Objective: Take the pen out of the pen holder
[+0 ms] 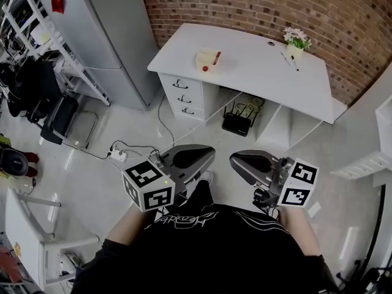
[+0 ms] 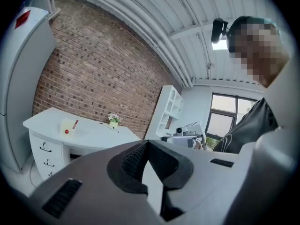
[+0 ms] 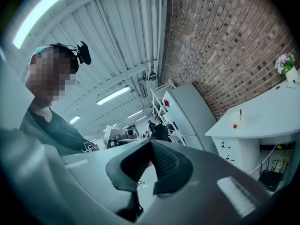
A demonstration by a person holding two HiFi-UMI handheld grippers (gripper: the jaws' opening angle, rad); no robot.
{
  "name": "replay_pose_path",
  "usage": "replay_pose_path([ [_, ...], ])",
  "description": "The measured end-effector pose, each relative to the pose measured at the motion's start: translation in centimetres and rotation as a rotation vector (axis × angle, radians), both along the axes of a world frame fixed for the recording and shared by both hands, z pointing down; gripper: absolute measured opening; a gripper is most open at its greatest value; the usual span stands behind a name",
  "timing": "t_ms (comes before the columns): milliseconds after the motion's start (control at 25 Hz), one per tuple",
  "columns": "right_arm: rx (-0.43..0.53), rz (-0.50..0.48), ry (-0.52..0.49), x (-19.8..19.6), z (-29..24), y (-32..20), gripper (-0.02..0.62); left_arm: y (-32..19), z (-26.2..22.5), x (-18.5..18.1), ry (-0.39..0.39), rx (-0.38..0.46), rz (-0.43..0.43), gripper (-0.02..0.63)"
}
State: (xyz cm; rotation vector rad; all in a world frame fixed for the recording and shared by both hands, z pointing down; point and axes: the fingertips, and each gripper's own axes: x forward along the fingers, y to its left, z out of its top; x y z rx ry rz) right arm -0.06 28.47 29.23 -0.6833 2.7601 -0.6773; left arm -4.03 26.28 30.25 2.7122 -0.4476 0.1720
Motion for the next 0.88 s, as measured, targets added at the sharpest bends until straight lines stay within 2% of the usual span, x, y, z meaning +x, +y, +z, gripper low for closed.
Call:
replay_pose_path([
  [160,-0.019,0.014,0.017,-0.4,1.0,-3.8,0.003,-3.7,0.8,-0.1,-0.003,-0.031,0.015,0.003],
  [520,-0.091,0.063,-0.016,-0.6,2.8,-14.2,0.003,-14.1,2.9,-0.1,-0.014,-0.107,0.061,0.003],
  [880,-0.136,0.111,-0.03,-0.2,3.4,-23.4,0.003,-22.9,3.9,0.1,-0.019,-0.144,0.099,0.003],
])
